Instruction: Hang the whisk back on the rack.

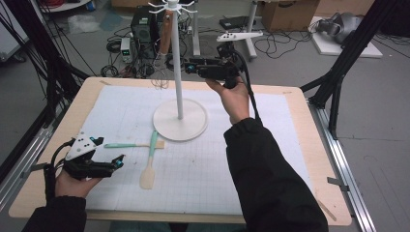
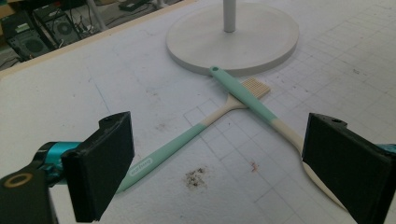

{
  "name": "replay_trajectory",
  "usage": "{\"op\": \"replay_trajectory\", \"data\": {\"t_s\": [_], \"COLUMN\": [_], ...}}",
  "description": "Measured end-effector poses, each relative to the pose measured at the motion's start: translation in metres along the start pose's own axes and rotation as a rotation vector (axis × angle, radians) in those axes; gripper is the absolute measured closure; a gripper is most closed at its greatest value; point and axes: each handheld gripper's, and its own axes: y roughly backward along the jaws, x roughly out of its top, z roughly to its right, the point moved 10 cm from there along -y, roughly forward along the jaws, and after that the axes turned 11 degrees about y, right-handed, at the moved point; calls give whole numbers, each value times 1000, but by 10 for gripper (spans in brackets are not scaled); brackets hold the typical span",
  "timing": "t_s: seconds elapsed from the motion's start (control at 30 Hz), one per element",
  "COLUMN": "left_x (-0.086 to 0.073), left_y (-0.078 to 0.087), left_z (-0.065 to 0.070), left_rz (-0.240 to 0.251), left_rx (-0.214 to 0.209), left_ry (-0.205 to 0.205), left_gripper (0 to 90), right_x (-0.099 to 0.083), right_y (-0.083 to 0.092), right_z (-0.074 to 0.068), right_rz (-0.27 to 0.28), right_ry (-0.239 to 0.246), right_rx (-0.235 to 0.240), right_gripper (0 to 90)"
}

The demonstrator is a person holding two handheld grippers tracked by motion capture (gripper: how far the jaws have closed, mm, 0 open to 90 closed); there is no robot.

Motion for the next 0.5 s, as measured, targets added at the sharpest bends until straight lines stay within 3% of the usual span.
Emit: {"op": "replay_trajectory", "data": {"t_s": [0.4, 0.5], "left_x": [-1, -1], "left_y": [-1, -1], "left_z": [1, 1], "left_rz": [-6, -7], "left_rx": [1, 0], "left_ry": [3, 0], "left_gripper": [96, 96], "right_x": [-39, -45], "right_y": [18, 22], "right_z": [-11, -14], "right_rz": [-89, -89], "right_ry": [48, 47], "right_rx": [-28, -21], "right_gripper": [524, 506]}}
